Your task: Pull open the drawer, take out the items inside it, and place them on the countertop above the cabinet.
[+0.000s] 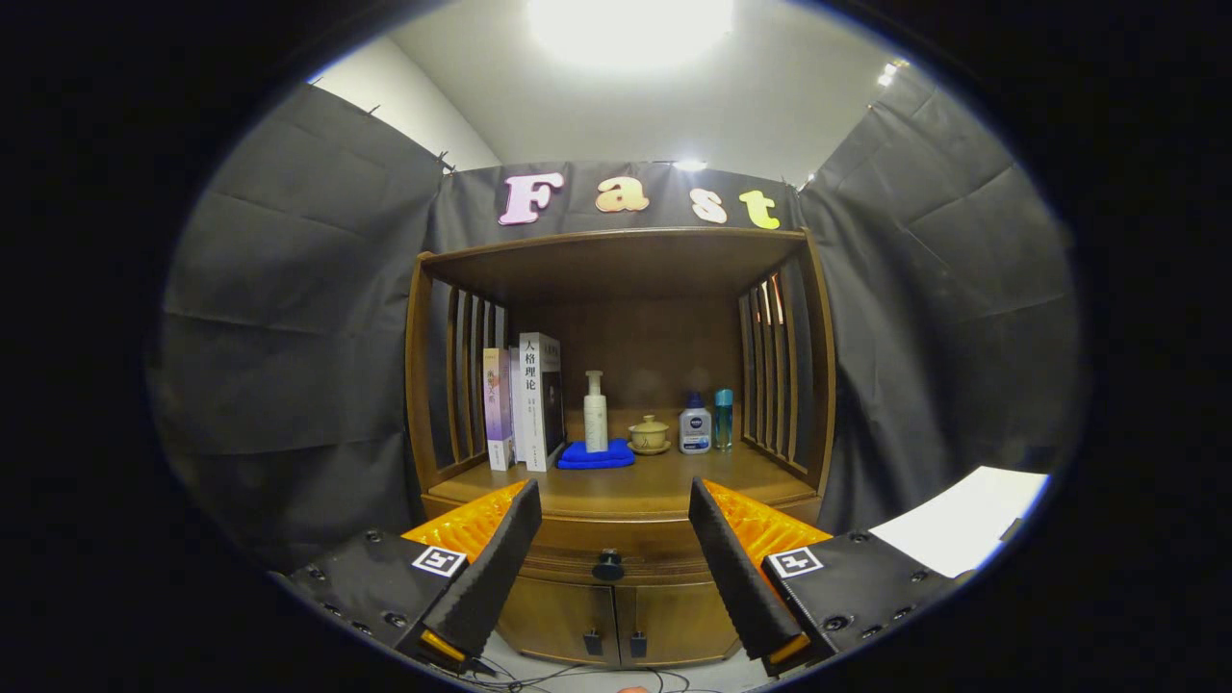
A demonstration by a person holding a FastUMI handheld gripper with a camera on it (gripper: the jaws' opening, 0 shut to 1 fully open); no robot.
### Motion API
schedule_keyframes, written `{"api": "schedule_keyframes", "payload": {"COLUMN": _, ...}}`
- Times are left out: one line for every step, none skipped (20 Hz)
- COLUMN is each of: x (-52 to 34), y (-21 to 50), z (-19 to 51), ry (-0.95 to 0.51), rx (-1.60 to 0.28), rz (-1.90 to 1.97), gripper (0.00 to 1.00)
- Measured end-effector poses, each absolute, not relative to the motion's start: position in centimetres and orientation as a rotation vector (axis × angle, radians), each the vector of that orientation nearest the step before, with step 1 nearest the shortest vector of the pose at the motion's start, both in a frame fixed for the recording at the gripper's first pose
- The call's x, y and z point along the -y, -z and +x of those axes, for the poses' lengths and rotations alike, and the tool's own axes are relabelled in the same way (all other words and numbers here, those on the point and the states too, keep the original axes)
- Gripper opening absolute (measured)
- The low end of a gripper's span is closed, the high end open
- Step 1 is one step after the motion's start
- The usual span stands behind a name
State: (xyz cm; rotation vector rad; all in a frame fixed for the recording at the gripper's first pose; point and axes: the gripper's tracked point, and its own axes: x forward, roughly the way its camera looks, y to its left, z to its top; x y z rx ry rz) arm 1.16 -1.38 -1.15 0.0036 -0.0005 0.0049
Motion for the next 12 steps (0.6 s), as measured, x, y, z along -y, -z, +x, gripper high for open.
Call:
{"api": "schedule_keyframes", "payload": {"x": 1.3, "y": 1.1, "z": 1.4, "ry": -0.009, "rx": 0.002, "rz": 0.002, "gripper": 0.98}}
{"api": "schedule_keyframes", "payload": {"x": 1.2, "y": 1.3, "z": 1.5, "ry": -0.01, "rx": 0.003, "rz": 0.0, "gripper": 0.98}}
{"api": "schedule_keyframes", "payload": {"x": 1.1, "y": 1.4, "z": 1.9, "ry": -0.013, "rx": 0.003, "rz": -0.005, "gripper": 0.98}}
{"api": "schedule_keyframes", "payload": {"x": 1.0, "y": 1.8, "z": 2.3, "ry": -0.018, "rx": -0.001, "rz": -0.009, "gripper": 0.98}}
{"api": "schedule_keyframes", "payload": {"x": 0.8, "y": 2.1, "z": 2.7, "ry": -0.024, "rx": -0.007, "rz": -0.011, "gripper": 0.98}}
{"api": "schedule_keyframes", "payload": {"x": 0.7, "y": 2.4, "z": 3.2, "ry": -0.031, "rx": -0.012, "rz": -0.009, "gripper": 0.98}}
{"api": "schedule_keyframes", "payload": {"x": 0.5, "y": 2.6, "z": 3.7, "ry": -0.037, "rx": -0.013, "rz": -0.007, "gripper": 0.98}}
{"api": "schedule_keyframes", "payload": {"x": 0.3, "y": 3.1, "z": 4.1, "ry": -0.041, "rx": -0.012, "rz": -0.01, "gripper": 0.98}}
{"api": "schedule_keyframes", "payload": {"x": 0.1, "y": 3.5, "z": 4.7, "ry": -0.043, "rx": -0.016, "rz": -0.015, "gripper": 0.98}}
{"api": "schedule_keyframes", "payload": {"x": 0.0, "y": 4.1, "z": 5.2, "ry": -0.047, "rx": -0.021, "rz": -0.016, "gripper": 0.98}}
{"api": "schedule_keyframes", "payload": {"x": -0.2, "y": 4.6, "z": 5.8, "ry": -0.055, "rx": -0.027, "rz": -0.015, "gripper": 0.98}}
{"api": "schedule_keyframes", "payload": {"x": -0.3, "y": 5.0, "z": 6.5, "ry": -0.061, "rx": -0.032, "rz": -0.015, "gripper": 0.98}}
